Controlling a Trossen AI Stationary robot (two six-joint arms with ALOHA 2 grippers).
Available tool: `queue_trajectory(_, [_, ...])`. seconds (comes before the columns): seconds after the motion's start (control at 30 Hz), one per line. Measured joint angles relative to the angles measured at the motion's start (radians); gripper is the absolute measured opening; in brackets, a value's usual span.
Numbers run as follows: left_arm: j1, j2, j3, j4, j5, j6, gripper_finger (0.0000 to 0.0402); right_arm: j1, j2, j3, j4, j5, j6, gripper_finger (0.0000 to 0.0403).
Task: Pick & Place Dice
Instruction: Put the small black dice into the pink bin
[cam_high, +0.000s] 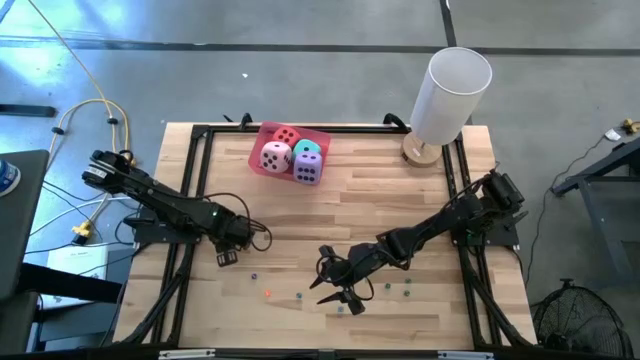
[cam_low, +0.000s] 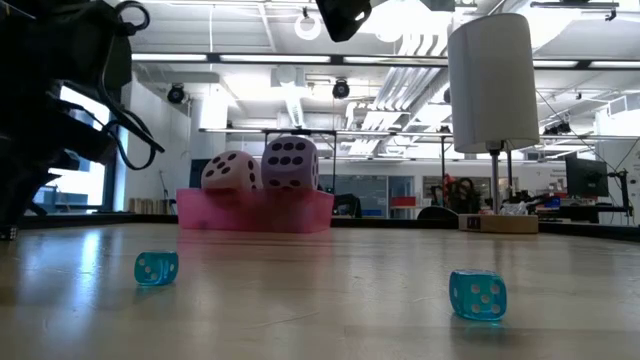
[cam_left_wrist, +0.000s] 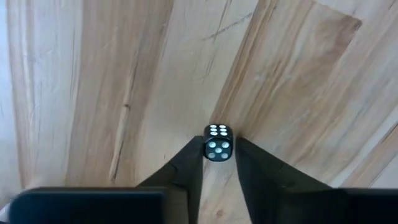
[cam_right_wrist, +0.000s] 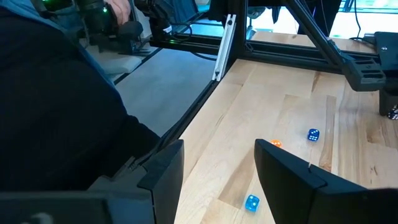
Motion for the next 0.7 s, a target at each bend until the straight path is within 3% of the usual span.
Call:
queue_trajectory(0.13, [0.0,0.0,0.0,0.001,-0.018,0.006,0.006,0.0,0.0,0.0,0.0,0.0,0.0,0.0188])
queue_trajectory(0.4, [-0.001,0.002,0.019,0.022,-0.057,0.026,0.0057,0.0,0.0,0.0,0.0,0.0,0.0,0.0188])
queue_trajectory(0.7, [0.027,-0.047,0.237,0.009,-0.108,0.232,0.0057,-0.002,0.0,0.0,0.0,0.002,0.0,0.0188])
